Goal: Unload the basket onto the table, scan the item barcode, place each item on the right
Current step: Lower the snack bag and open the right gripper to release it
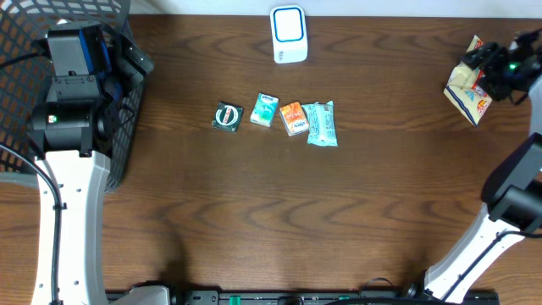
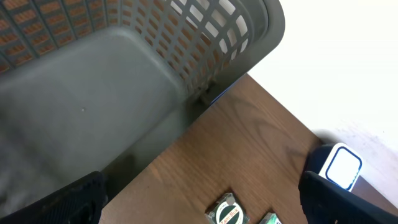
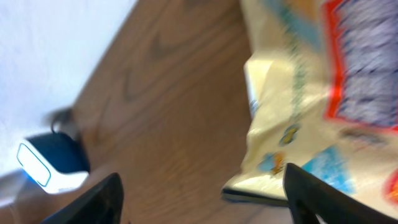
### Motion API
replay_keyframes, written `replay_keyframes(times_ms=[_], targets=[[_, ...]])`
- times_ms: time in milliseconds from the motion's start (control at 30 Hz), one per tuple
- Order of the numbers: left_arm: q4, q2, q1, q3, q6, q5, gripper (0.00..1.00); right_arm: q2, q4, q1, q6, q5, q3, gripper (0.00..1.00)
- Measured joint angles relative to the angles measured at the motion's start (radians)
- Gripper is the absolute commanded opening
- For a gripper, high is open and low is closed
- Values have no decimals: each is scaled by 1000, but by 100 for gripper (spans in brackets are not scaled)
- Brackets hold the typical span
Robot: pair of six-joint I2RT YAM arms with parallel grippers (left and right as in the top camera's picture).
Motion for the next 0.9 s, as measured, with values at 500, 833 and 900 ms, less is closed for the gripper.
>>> replay_keyframes(times_ms=[500, 833, 900], targets=[[0, 0, 0, 0, 0, 0, 98, 6, 10, 179, -54, 474, -7, 76], [0, 0, 0, 0, 0, 0, 98, 105, -44, 114, -151, 633, -11, 82], [0, 0, 0, 0, 0, 0, 98, 105, -59, 104, -159, 679, -11, 83]])
